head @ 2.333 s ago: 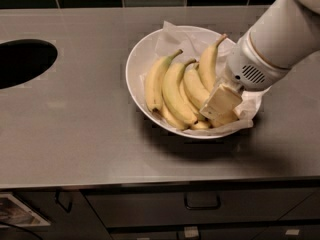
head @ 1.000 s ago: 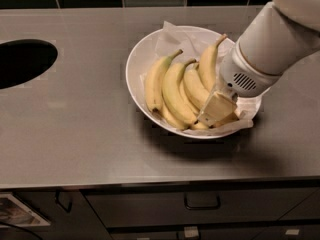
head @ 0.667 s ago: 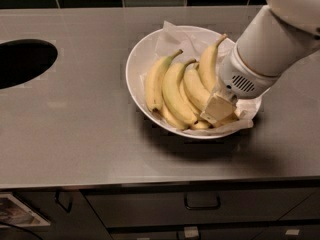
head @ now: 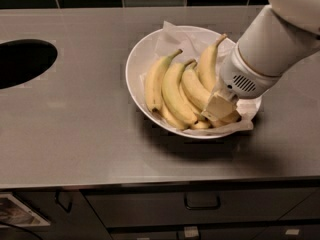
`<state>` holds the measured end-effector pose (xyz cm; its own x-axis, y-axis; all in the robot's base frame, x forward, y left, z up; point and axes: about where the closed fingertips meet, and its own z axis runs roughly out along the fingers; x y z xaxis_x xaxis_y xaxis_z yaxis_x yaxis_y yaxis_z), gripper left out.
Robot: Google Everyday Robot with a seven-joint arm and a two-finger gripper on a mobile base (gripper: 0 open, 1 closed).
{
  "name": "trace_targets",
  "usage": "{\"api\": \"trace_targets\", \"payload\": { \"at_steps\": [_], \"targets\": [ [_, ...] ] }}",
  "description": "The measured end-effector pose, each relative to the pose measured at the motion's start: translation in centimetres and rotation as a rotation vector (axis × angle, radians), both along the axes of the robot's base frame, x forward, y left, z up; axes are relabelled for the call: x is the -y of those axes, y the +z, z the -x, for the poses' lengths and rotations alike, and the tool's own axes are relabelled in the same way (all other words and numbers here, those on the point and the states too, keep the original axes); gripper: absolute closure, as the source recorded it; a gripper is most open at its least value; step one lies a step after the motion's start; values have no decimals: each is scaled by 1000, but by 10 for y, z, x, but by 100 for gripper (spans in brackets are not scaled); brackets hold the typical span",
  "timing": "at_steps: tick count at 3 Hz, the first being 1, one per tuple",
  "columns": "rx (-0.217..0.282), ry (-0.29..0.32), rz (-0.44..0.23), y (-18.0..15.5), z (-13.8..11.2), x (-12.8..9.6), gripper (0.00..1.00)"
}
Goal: Pick banana from white bowl
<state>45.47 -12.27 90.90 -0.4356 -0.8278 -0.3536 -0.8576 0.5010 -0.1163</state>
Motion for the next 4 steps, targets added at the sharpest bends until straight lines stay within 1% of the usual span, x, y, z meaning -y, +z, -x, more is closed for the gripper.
{"api": "trace_targets", "payload": {
  "at_steps": [1,2,3,4],
  "targets": [
    [27,21,-61,10,-2,6,100],
    [87,38,-123,32,-8,18,100],
    [115,94,-247,48,-17,37,100],
    [141,204,-414,64,-25,40,100]
  ]
}}
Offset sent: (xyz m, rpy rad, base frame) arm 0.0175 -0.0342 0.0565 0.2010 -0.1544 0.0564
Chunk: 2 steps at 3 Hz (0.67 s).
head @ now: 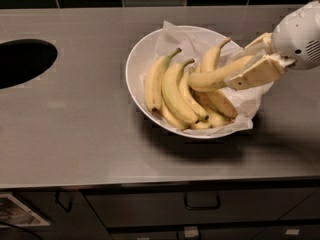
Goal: Pick banana from white bowl
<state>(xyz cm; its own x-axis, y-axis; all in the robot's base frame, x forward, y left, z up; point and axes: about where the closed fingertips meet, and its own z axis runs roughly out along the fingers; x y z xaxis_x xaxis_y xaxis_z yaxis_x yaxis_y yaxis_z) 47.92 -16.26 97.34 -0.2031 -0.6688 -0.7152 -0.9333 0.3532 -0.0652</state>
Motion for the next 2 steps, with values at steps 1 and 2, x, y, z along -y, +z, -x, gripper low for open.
{"api": "trace_targets", "payload": {
  "at_steps": [1,2],
  "targets": [
    [28,106,-143,19,0,-3,100],
    [65,192,-232,41,6,-8,100]
  ]
}}
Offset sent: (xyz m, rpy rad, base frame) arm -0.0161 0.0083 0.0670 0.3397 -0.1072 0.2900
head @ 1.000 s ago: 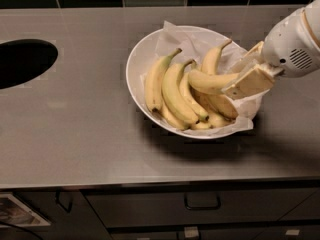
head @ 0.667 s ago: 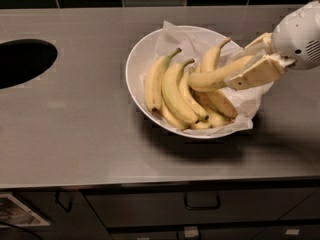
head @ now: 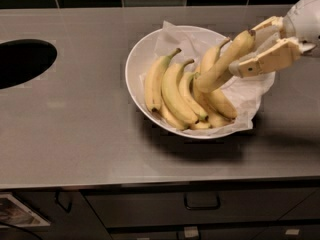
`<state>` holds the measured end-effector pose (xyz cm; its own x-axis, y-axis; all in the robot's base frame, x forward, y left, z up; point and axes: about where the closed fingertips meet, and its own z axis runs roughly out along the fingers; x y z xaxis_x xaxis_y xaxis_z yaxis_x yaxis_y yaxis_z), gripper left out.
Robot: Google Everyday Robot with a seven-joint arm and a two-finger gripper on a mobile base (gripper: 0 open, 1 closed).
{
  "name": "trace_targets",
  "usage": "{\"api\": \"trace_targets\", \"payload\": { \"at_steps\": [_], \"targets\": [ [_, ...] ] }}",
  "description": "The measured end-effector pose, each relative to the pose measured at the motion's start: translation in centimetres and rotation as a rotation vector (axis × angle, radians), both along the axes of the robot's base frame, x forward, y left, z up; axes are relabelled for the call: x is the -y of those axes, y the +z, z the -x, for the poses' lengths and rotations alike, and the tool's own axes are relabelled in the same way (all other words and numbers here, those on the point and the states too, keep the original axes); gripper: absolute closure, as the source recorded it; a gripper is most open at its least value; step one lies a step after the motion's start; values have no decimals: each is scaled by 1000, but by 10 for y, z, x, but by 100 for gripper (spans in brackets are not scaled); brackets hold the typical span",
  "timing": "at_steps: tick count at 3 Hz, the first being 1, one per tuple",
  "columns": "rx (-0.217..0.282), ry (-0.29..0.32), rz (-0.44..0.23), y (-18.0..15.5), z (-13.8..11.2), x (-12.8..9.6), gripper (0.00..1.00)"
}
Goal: Pick banana from white bowl
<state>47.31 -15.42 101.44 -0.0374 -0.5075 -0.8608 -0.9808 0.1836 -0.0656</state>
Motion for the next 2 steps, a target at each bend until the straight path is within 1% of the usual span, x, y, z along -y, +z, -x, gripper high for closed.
{"api": "trace_targets", "payload": {
  "at_steps": [1,2],
  "targets": [
    [42,61,-66,23,6,-6,100],
    [71,106,-126,42,8,-9,100]
  ]
}}
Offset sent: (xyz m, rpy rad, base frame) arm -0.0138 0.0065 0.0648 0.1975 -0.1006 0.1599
